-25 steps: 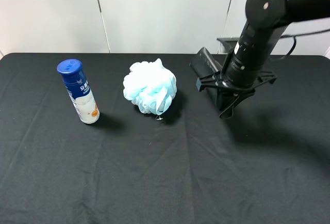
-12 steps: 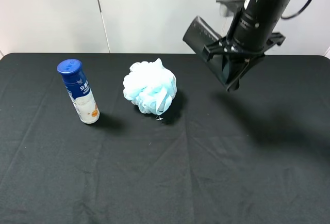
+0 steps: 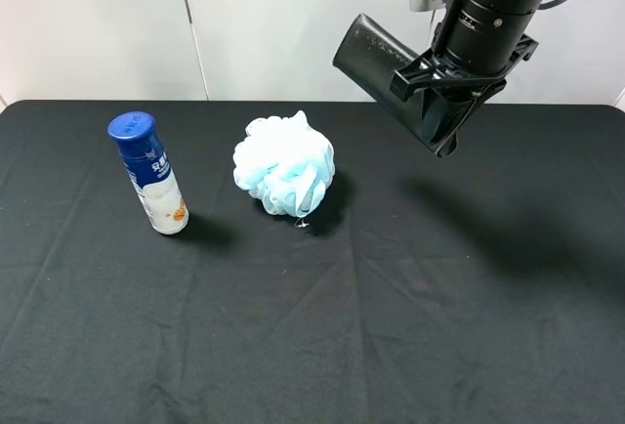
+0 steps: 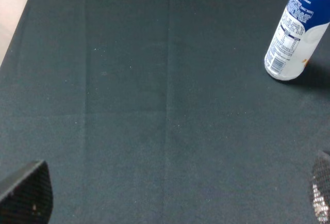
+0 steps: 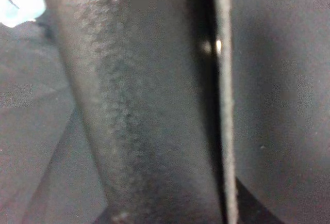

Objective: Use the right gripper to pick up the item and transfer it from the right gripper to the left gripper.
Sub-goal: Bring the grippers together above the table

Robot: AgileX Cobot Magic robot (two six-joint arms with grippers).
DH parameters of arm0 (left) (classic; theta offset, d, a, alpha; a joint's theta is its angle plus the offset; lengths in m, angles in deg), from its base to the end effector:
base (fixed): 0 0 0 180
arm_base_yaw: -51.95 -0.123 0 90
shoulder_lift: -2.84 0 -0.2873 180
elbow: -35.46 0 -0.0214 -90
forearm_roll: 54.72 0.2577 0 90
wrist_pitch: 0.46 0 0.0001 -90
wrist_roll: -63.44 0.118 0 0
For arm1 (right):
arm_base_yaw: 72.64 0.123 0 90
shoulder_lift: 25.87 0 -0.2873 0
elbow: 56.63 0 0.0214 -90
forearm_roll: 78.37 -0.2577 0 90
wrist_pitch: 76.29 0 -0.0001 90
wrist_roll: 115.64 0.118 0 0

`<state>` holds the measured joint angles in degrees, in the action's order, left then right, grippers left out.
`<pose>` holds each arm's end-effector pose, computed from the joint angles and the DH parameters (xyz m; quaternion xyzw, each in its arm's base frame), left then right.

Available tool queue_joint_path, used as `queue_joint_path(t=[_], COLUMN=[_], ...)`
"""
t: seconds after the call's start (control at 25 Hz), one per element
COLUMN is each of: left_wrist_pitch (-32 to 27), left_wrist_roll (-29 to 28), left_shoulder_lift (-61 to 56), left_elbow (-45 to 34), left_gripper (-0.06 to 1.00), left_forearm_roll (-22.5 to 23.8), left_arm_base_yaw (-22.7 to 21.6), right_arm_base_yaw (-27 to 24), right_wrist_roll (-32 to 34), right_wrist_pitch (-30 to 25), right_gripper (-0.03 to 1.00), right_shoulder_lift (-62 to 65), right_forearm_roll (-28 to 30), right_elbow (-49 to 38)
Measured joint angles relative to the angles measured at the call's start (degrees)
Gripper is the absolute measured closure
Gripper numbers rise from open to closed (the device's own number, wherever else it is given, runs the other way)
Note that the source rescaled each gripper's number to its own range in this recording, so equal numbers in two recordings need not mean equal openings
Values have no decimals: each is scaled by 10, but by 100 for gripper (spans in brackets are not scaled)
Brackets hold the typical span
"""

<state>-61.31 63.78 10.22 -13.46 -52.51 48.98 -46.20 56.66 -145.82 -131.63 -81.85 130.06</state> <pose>0.0223 0.0051 0.2668 -0.0203 0.8529 0.0343 0.5205 0.3186 0.1659 0.2645 -0.2846 0.9531 0.0451 0.0932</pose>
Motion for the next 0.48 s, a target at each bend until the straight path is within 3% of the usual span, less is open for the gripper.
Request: queue_joint_path(t=[0.48], left_wrist_pitch=[0], left_wrist_roll=[0], left_shoulder_lift=[0], left_elbow=[0], left_gripper=[-6], left_forearm_roll=[-1], left_arm_base_yaw=[0], right_arm_base_yaw=[0], right_wrist_roll=[-114], right_wrist_pitch=[0], right_gripper=[95], right_shoulder_lift=[0], right_forearm_roll=[-1], right_elbow=[0])
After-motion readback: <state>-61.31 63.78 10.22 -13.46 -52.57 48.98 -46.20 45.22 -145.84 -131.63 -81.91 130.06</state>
